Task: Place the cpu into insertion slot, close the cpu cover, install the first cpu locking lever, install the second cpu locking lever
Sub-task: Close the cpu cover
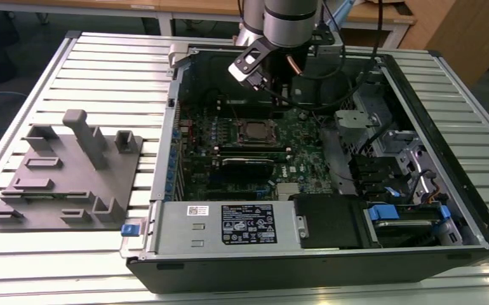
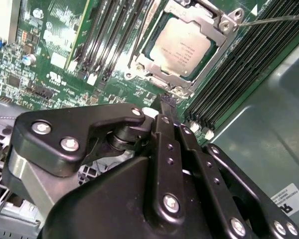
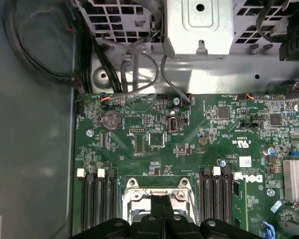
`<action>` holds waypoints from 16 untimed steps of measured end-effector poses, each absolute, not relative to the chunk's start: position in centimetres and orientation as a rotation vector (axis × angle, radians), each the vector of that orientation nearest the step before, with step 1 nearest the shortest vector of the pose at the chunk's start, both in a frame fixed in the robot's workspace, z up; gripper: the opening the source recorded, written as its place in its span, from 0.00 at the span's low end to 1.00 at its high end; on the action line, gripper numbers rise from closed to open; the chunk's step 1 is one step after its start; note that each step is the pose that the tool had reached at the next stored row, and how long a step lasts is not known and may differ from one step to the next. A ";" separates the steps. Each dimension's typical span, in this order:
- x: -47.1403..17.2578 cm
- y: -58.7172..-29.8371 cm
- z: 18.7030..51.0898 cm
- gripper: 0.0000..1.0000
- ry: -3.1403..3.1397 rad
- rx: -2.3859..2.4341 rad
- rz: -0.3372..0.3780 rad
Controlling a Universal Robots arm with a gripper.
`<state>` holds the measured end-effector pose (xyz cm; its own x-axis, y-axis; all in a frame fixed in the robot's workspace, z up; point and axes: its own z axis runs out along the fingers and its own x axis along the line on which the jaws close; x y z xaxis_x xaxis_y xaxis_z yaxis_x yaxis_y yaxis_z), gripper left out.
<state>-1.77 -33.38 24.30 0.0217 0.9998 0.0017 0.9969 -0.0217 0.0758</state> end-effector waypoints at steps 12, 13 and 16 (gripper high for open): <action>-2.2 -33.4 24.1 0.10 2.190 2.238 0.017; -2.4 -33.4 24.0 0.10 2.189 2.238 0.017; -2.6 -33.4 23.8 0.10 2.189 2.238 0.017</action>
<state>-2.61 -33.38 23.83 0.0217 0.9998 0.0003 0.9996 -0.0217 0.0156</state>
